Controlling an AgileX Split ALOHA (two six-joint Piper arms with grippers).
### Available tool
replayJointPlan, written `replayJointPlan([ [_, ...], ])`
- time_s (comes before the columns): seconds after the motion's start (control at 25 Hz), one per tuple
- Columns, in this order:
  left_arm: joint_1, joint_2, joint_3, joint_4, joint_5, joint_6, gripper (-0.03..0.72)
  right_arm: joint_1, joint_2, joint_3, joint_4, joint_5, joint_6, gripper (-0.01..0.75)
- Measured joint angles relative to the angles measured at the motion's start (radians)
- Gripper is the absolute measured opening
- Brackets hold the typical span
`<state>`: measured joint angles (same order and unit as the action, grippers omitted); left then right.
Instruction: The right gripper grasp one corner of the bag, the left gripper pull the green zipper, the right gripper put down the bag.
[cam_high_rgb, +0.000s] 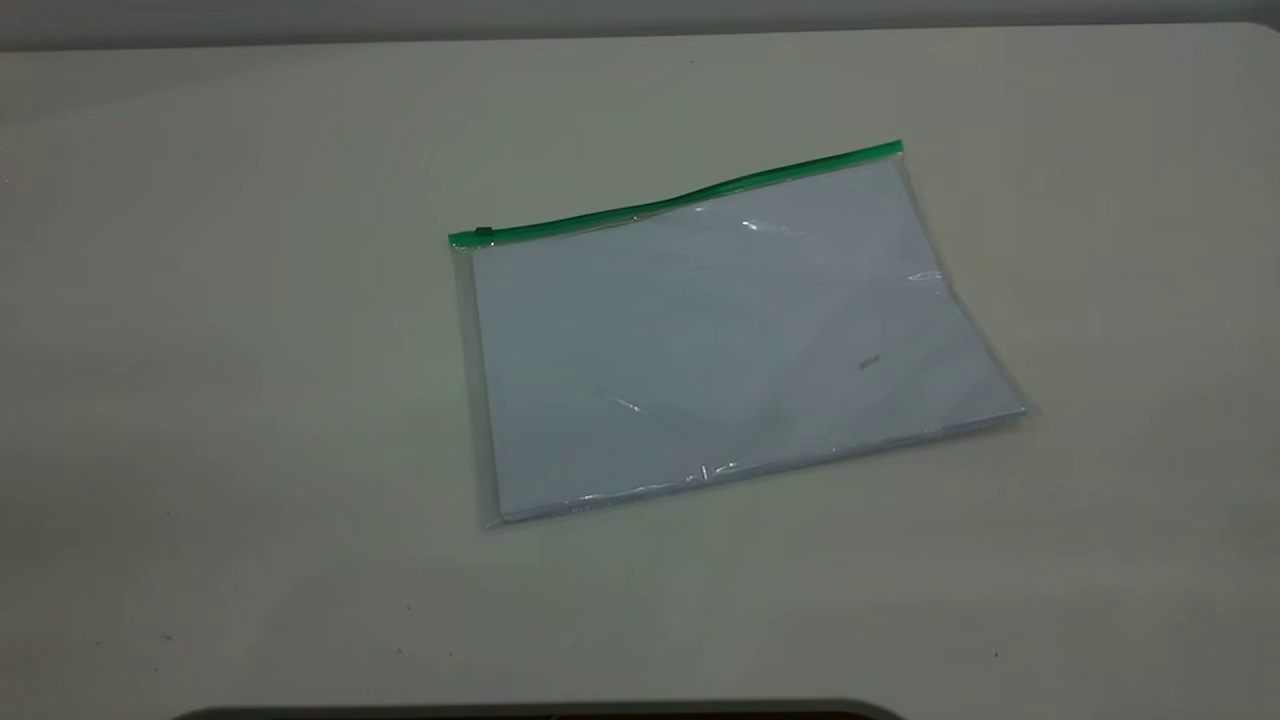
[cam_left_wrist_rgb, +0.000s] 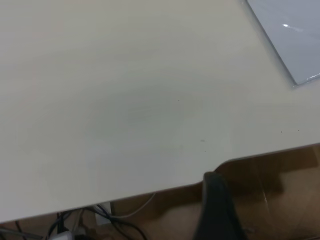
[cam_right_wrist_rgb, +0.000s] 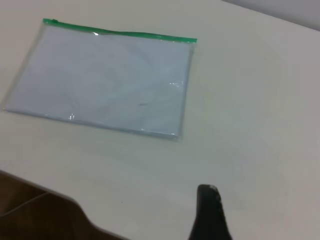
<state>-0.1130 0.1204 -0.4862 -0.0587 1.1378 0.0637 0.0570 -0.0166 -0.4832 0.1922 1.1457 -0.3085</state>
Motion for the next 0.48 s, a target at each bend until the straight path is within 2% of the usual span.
replayJointPlan([
  [0.2,0.0,0.0,0.0,-0.001,0.0,-0.003,0.577,-0.105,0.0,0.0,0.002,0.0,0.0,0.584],
  [0.48,0.0,0.0,0.0,-0.002,0.0,-0.003,0.577,-0.119,0.0,0.0,-0.03,-0.004,0.062,0.584],
])
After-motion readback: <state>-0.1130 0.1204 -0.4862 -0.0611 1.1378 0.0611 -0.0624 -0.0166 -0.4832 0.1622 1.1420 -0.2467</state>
